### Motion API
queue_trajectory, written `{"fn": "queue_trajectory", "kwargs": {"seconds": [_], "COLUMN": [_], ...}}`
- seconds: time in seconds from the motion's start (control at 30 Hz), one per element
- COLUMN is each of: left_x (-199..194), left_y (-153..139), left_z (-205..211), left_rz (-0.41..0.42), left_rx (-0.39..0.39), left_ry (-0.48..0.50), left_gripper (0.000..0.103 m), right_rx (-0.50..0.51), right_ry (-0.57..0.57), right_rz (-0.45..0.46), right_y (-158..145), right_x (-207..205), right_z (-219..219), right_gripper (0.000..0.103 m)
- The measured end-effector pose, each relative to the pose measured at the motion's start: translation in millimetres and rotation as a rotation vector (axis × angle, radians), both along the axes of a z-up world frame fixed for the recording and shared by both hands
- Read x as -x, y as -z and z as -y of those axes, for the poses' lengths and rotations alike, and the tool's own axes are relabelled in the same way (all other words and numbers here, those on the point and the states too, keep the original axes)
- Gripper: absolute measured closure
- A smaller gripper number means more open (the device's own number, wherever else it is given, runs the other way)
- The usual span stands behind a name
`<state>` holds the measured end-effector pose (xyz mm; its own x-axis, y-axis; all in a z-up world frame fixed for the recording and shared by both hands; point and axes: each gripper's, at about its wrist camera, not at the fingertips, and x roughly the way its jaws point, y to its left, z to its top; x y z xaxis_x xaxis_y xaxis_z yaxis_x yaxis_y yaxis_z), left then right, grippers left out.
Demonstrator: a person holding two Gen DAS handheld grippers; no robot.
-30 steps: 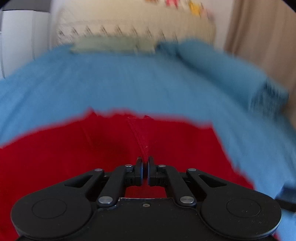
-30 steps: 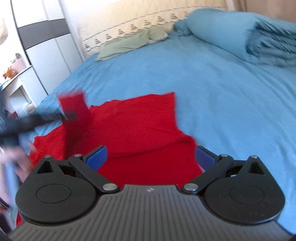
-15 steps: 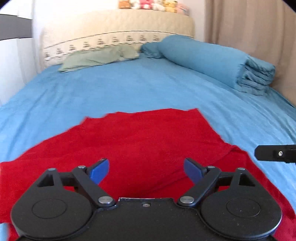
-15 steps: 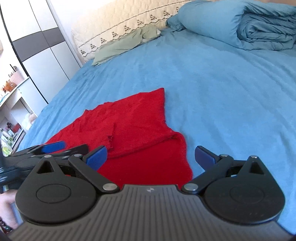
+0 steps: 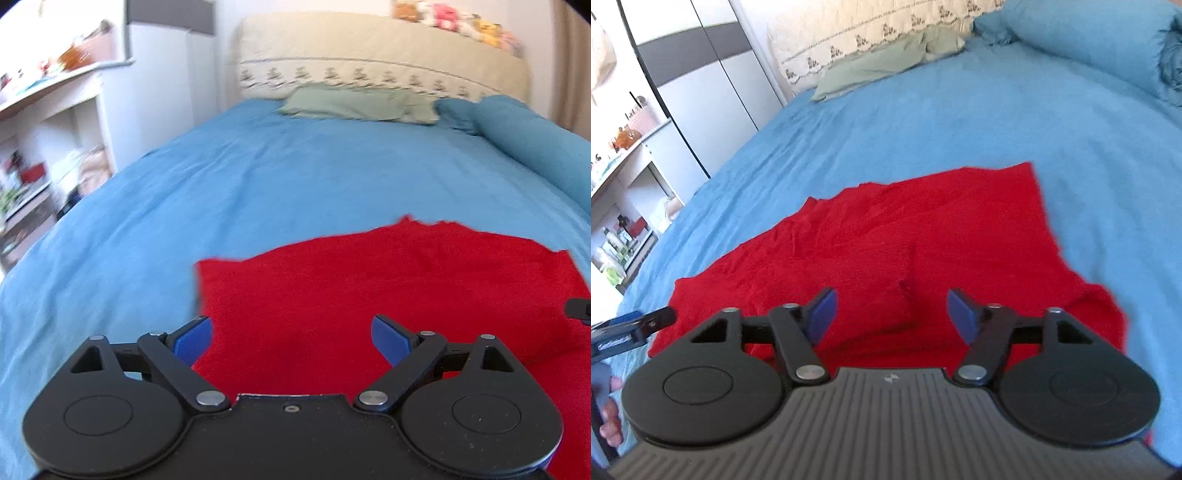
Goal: Fold small clothes
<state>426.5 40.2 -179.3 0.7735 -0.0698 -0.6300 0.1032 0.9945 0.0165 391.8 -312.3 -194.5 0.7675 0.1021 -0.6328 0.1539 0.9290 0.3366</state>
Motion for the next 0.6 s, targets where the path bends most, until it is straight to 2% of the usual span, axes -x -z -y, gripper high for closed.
{"fn": "queue_trajectory", "kwargs": {"seconds": [0.1,0.27,0.3,0.33,0.37,0.4,0.43,0.6], "left_x": [3.1,14.8,12.8,13.5,13.6,14.2,12.8,13.3], "left_y": [10.9,19.6,20.6,21.2,22.1,21.9,22.7,19.4], "left_z": [-15.3,-36.8,-39.0,-41.0,-43.0,-44.6,-46.2,-51.7], "left_rz": [-0.022,-0.048,-0.051,-0.052,-0.051,-0.052,-0.052,-0.048], "left_rx": [0.021,0.054,0.059,0.067,0.074,0.08,0.085,0.103], "left_ry": [-0.035,-0.065,-0.069,-0.072,-0.074,-0.076,-0.078,-0.083], "left_gripper": [0.008,0.008,0.008,0.008,0.008,0.008,0.008,0.008], "right_rx": [0.033,0.089,0.107,0.127,0.145,0.151,0.152,0.188], "right_ry": [-0.008,0.009,0.014,0.017,0.019,0.017,0.011,-0.03], "right_rz": [-0.048,-0.094,-0.097,-0.099,-0.103,-0.104,-0.103,-0.061], "right_y": [9.4,24.5,25.2,25.4,25.1,24.9,23.9,8.3], "right_x": [-17.4,-25.9,-28.9,-29.7,-30.6,-31.2,-31.5,-29.7], "right_z": [-12.4,-24.3,-28.1,-31.4,-34.4,-35.0,-37.5,-46.8], "right_gripper": [0.027,0.04,0.045,0.058,0.067,0.07,0.08,0.081]}}
